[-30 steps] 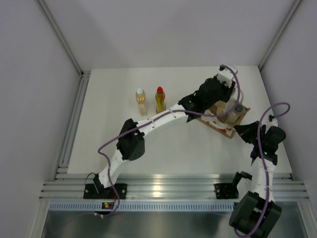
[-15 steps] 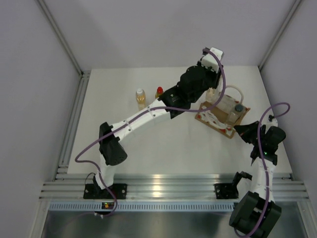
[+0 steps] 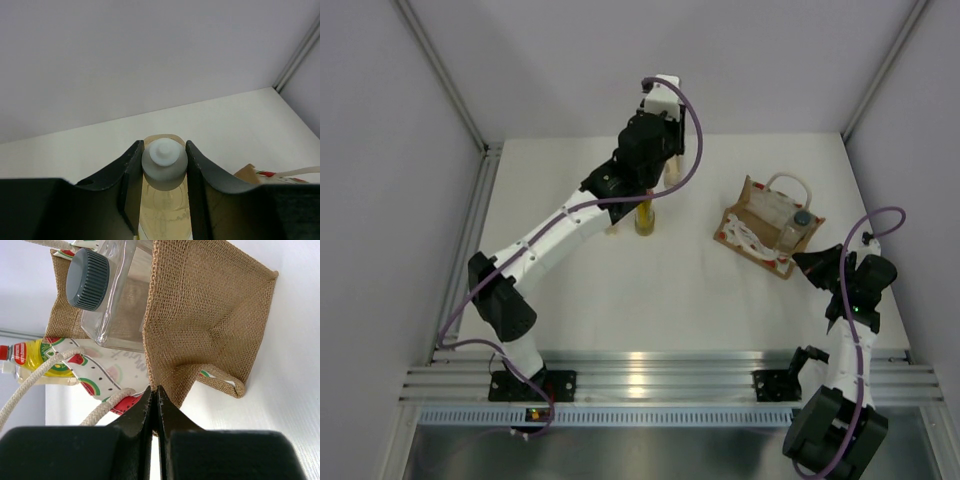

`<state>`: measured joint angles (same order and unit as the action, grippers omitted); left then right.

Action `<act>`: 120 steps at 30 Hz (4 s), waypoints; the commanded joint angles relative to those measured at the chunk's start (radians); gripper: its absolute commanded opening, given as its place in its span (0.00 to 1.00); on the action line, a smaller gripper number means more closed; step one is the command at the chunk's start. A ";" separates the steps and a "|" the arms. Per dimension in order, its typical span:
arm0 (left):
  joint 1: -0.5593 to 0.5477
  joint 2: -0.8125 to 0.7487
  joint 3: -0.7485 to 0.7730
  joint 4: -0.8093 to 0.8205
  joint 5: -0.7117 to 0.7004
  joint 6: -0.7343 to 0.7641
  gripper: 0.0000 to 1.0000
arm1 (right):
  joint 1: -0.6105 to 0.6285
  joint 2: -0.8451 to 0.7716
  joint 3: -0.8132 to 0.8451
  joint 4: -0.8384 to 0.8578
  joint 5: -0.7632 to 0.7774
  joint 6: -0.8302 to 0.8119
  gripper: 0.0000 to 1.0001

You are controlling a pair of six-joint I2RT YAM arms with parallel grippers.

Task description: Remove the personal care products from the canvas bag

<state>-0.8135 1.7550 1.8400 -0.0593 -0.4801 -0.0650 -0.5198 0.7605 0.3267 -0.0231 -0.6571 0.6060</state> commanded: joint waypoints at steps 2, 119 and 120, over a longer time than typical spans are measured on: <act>0.065 -0.066 -0.053 0.150 0.047 -0.111 0.00 | 0.007 0.000 -0.008 -0.011 0.005 -0.015 0.00; -0.285 0.739 0.334 0.380 0.253 -0.105 0.78 | 0.007 -0.015 -0.015 -0.008 -0.015 0.000 0.01; -0.285 0.745 0.337 0.380 0.241 -0.107 0.77 | 0.007 -0.015 -0.017 -0.009 -0.015 0.000 0.01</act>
<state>-1.0885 2.4863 2.1269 0.2749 -0.1612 -0.1799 -0.5198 0.7528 0.3214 -0.0219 -0.6575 0.6132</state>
